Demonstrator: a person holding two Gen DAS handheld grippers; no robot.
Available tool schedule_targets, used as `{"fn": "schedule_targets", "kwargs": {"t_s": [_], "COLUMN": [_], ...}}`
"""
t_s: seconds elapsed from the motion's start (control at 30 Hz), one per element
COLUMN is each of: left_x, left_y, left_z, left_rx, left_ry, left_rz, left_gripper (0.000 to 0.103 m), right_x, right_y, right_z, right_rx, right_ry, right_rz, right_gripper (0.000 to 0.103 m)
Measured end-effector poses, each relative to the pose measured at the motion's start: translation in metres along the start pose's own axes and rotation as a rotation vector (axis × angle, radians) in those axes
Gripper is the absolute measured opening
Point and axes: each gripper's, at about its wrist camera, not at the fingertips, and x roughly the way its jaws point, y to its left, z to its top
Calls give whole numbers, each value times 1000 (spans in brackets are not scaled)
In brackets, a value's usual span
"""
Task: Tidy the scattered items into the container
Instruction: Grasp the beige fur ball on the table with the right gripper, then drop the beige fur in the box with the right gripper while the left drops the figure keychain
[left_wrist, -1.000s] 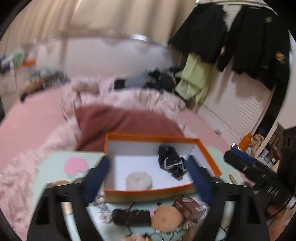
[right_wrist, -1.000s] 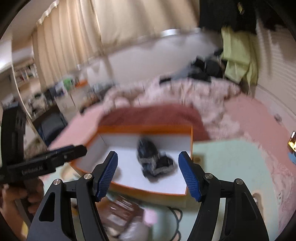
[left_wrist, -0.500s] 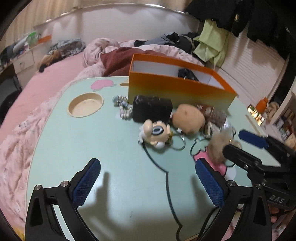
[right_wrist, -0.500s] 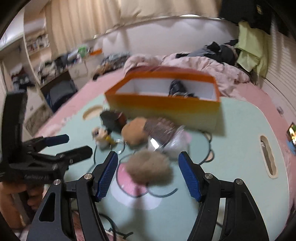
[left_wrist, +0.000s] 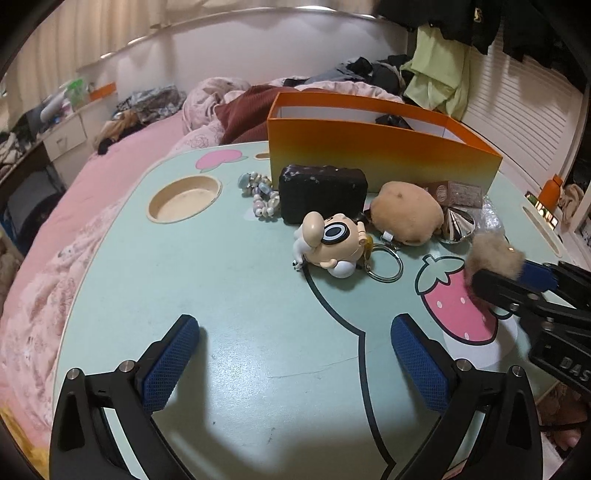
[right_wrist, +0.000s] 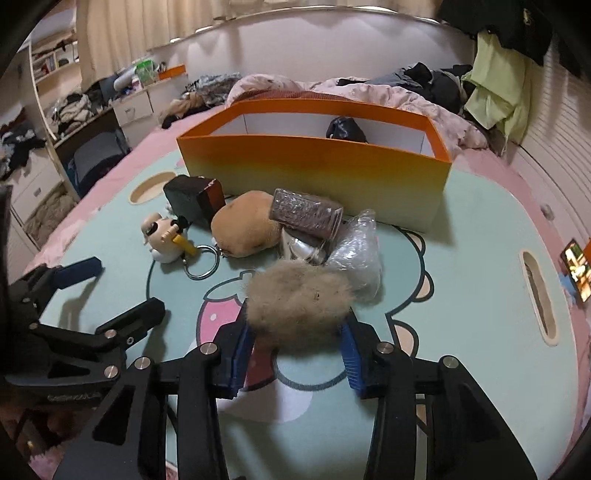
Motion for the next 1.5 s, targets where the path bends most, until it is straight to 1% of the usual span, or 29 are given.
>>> {"fn": "schedule_targets", "kwargs": {"t_s": [0.07,0.13,0.23,0.3,0.37,0.4,0.43,0.47,0.5,0.53,0.57,0.63,0.67,0.77,0.9,0.97,1.03,1.1,1.2,1.27,1.33,1.4,1.43,1.5], "left_x": [0,-1,-8,-8,-4,-1,2,3,6,10,13,22,26,17,-8,-18,-27,-32,-38,-40,-34,-26,-19,-6], "left_y": [0,0,1,-2,-5,-7,-8,-9,-10,-11,-12,-14,-14,-13,-12,-12,-12,-13,-14,-14,-18,-21,-23,-27], "left_z": [1,3,13,23,32,36,39,42,44,47,49,48,45,37,36,43,56,71,103,124,148,165,174,185], "left_rx": [1,-9,-34,-20,2,13,20,22,24,25,29,47,53,54,42,41,39,48,63,62,51,40,36,33], "left_ry": [5,6,-27,-45,-54,-51,-47,-41,-33,-27,-23,4,19,-5,-59,-81,-101,-113,-150,-172,-173,-174,-171,-162], "left_rz": [-5,-51,-110,-104,-86,-84,-88,-93,-100,-102,-98,-87,-92,-117,-177,-209,-249,-273,-269,-281,-281,-285,-285,-277], "left_gripper": [103,103,103,103,103,100,97,87,81,80,77,47,41,40,40,40,40,40,40,40,40,40,40,40], "right_x": [-10,-27,-43,-43,-39,-37,-35,-34,-34,-34,-34,-32,-31,-30,-32,-32,-33,-35,-42,-49,-49,-43,-35,-20], "right_y": [-2,-5,-10,-14,-15,-15,-14,-14,-15,-15,-16,-17,-18,-21,-25,-26,-27,-29,-33,-36,-38,-43,-45,-49], "right_z": [-4,-6,-7,-6,-4,-4,-4,-3,-3,-3,-3,-4,-4,-5,-4,-3,1,7,28,50,74,100,114,131], "right_rx": [11,15,31,53,67,70,70,69,68,69,70,78,82,93,109,112,112,107,103,96,87,90,92,106], "right_ry": [-43,-117,-197,-204,-183,-175,-170,-167,-168,-169,-169,-168,-165,-159,-171,-174,-180,-190,-230,-275,-298,-302,-286,-263], "right_rz": [19,26,19,26,40,46,51,52,50,51,52,54,57,61,62,66,69,67,67,63,47,39,36,32], "right_gripper": [43,43,43,43,43,43,43,43,43,43,43,43,43,43,43,43,43,43,43,43,43,43,43,43]}}
